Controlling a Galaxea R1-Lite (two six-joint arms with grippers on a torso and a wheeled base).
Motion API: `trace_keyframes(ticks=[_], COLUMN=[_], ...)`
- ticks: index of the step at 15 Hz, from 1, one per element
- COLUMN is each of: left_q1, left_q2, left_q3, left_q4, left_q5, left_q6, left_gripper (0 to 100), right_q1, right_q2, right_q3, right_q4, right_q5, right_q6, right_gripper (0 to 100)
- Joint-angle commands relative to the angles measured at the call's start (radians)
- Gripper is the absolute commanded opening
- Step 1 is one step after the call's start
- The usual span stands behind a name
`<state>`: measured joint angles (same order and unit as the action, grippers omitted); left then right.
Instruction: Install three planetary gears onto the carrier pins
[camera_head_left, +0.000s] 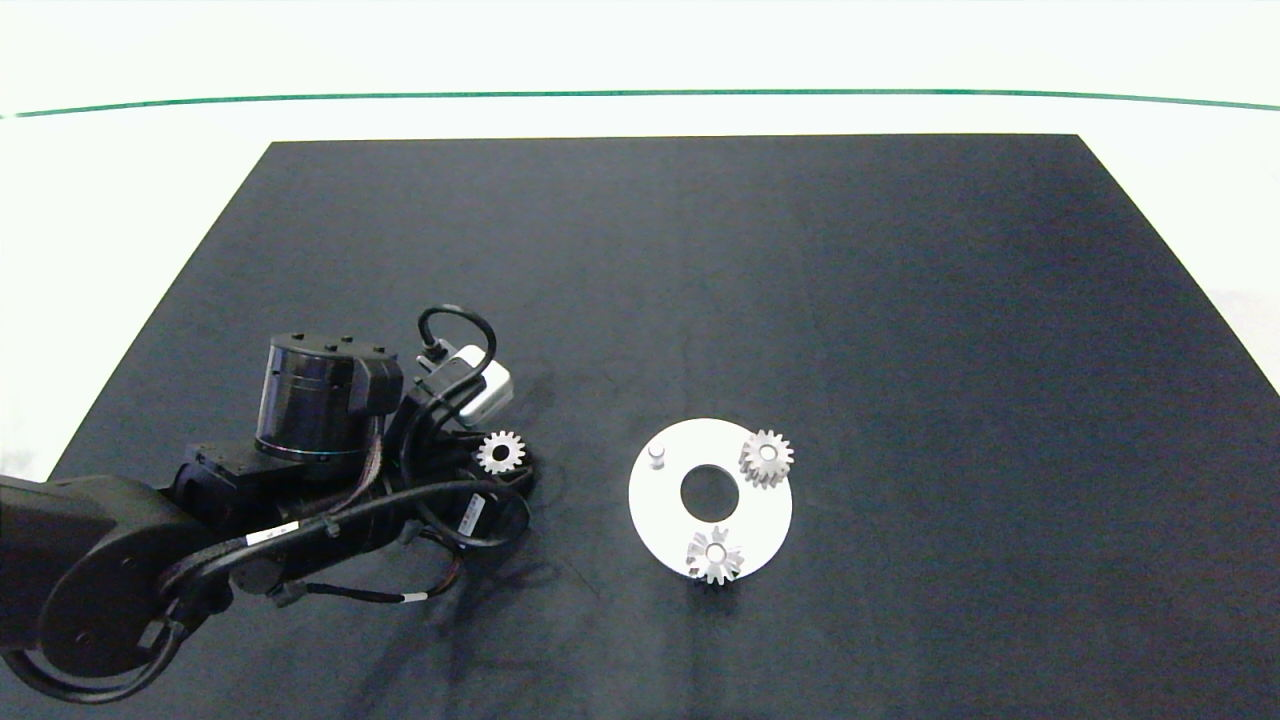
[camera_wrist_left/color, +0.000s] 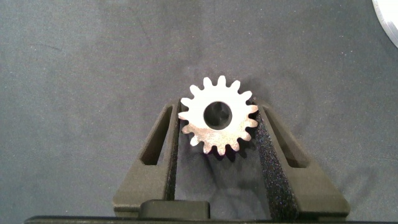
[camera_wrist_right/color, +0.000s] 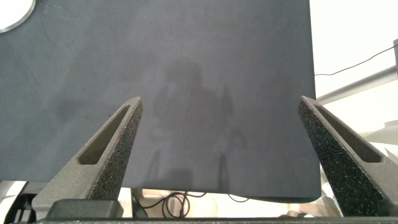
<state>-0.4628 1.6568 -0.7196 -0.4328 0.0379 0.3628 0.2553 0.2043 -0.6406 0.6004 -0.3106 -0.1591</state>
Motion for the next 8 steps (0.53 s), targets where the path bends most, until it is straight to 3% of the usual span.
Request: trace_keyframes(ticks=[1,5,8], left_q1=[-0.005,-0.077,-0.158], left_q2=[-0.003,-0.045,-0.051], left_q3=[0.012,-0.003,-0.043], left_q4=[0.000,0.005,0.011], left_q5=[0.000,0.002,0.039], left_q6=[0.002,-0.004,-0.002], left_gripper=[4,4,4], right_q1=[0.001,0.001,-0.001], right_q2=[0.001,0.000,0.000], right_q3=[-0.002,0.001,0.003], right_q4=[0.002,0.002,0.004], right_q5=[-0.001,-0.001,0.002], right_q6=[0.000,0.000,0.000], right_gripper=[100,100,100])
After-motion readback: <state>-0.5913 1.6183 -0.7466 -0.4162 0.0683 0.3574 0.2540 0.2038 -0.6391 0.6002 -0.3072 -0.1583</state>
